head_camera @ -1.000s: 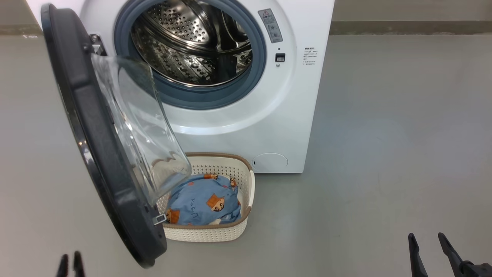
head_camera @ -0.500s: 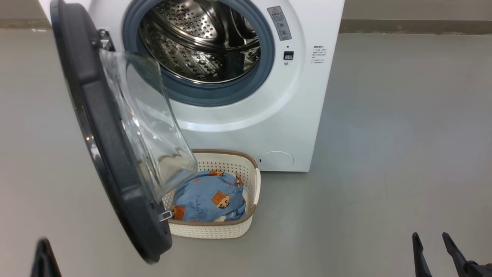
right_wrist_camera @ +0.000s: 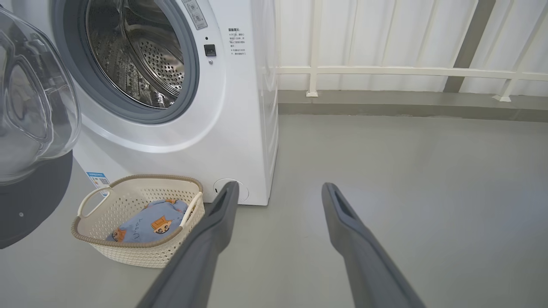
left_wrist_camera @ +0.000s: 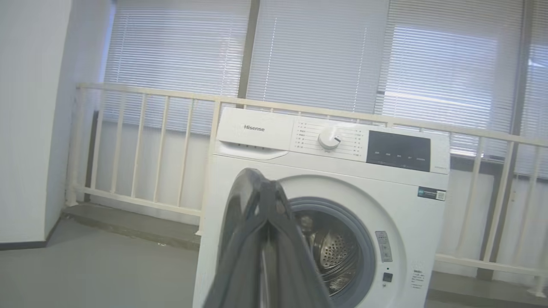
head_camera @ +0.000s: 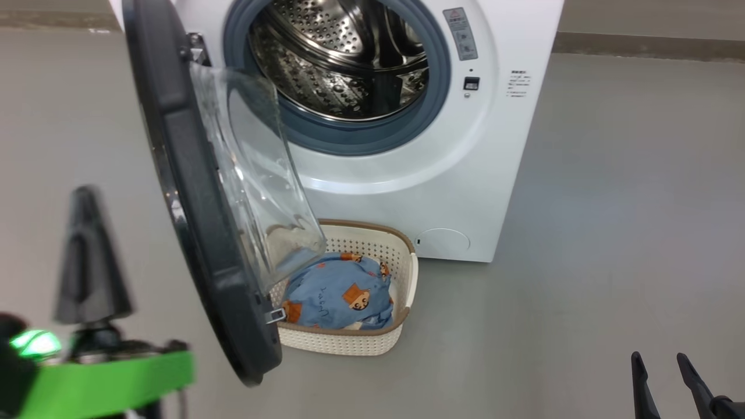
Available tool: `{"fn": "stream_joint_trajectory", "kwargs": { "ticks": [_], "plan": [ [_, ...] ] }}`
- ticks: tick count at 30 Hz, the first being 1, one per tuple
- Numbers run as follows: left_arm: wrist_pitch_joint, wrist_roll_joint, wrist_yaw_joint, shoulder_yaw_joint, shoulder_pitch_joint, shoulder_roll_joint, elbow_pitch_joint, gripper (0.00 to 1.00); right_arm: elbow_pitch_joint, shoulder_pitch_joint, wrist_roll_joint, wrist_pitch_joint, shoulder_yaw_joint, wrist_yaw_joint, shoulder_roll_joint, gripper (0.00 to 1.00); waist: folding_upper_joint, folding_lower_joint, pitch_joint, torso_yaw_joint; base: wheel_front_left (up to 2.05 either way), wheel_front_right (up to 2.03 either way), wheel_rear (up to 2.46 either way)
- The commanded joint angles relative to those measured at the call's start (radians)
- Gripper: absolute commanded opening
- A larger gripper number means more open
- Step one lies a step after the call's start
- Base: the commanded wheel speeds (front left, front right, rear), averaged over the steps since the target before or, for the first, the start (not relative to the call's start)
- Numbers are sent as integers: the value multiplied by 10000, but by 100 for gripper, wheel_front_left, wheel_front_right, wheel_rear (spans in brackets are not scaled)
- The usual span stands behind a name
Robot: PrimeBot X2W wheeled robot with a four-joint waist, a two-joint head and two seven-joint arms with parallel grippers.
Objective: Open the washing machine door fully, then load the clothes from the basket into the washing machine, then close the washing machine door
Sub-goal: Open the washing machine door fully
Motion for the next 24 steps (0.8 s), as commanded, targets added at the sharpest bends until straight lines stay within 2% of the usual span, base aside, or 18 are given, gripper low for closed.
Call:
{"fn": "stream_joint_trajectory", "kwargs": {
  "ticks": [1,5,8,11,17,24],
  "plan": [
    [527,78,-2,-196,-501,130,-776,0,-214,-77,216,-118,205,16,-143,100,0,0,42,131,0,0,0],
    [1571,-469,178,-1986,-680,128,-1691,0,-173,-159,312,-118,193,16,-143,100,0,0,120,303,0,0,0],
    [1942,-1181,537,-3267,-632,128,-1534,0,-124,-225,362,-118,263,16,-143,100,0,0,173,401,0,0,0],
    [1935,-1619,877,-4054,-578,127,-1032,0,-81,-315,372,-118,361,16,-143,100,0,0,226,446,0,0,0],
    [1666,-2722,1454,-4840,-316,127,341,0,-39,-401,387,-118,506,16,-143,100,0,0,315,458,0,0,0],
    [526,-3437,1996,-4822,-234,126,2638,0,-18,-398,392,-118,534,16,-143,100,0,0,403,349,0,0,0]
  ]
}}
